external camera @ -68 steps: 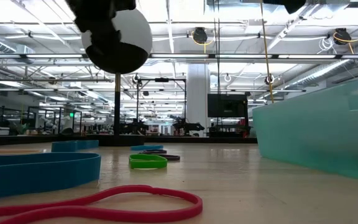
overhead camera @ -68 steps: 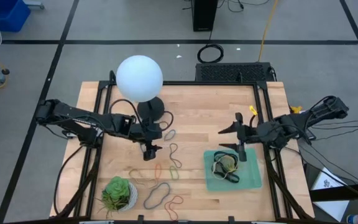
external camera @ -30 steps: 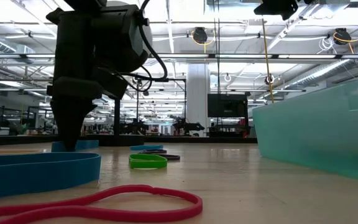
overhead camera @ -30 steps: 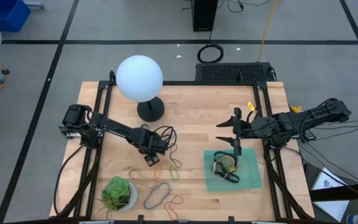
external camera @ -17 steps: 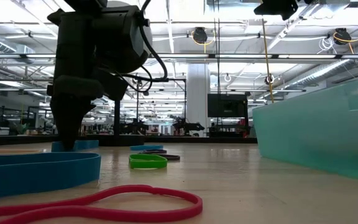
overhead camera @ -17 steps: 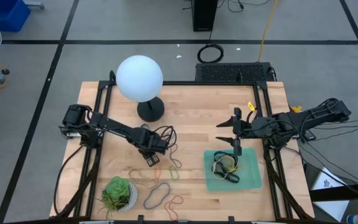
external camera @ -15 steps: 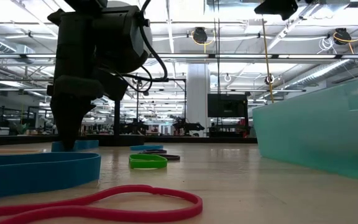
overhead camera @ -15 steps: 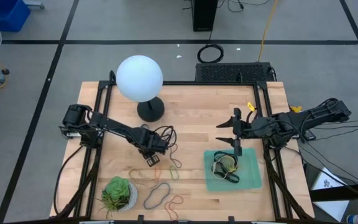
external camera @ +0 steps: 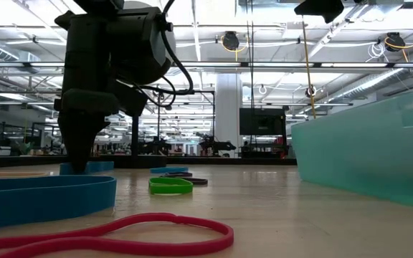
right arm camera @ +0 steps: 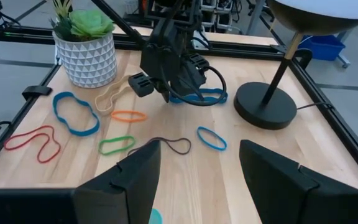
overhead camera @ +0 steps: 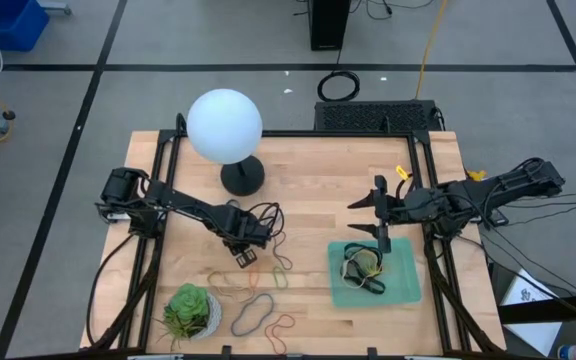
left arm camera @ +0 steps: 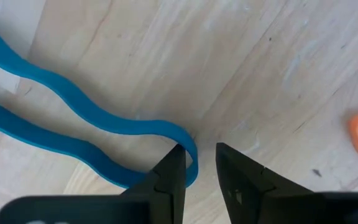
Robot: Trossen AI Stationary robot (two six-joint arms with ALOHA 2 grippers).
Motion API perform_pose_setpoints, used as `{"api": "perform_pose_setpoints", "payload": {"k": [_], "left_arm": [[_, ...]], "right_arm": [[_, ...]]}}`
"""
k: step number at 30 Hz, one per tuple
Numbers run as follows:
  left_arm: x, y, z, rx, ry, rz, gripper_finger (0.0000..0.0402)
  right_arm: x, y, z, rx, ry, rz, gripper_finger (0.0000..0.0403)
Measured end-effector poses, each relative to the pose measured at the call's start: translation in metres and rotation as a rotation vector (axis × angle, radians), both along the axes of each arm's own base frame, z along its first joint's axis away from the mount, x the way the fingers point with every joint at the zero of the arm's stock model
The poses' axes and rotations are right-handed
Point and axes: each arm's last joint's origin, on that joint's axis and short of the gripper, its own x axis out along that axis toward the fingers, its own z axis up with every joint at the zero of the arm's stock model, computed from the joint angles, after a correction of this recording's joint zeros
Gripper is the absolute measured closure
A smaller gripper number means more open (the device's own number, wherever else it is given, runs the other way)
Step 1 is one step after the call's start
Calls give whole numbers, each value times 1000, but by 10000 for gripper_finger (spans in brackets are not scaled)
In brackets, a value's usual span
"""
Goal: Pick and place rubber bands into bin
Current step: Put the top left blue rubber band into the green bin
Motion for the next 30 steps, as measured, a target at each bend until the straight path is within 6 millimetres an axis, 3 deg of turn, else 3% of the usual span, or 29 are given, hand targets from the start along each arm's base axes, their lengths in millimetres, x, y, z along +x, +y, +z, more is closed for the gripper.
{"api": "perform_pose_setpoints", "payload": {"k": [10,16,30], "left_arm": [[0,0,0,1,0,3,317],[0,0,0,0,1,-6,391],[2,-3,4,-86,-4,-77,396]], "right_arm": [[0,0,0,-1,0,-2,190],[0,0,0,-1,0,-2,190],[0,0,-1,-4,9,-2,190]]}}
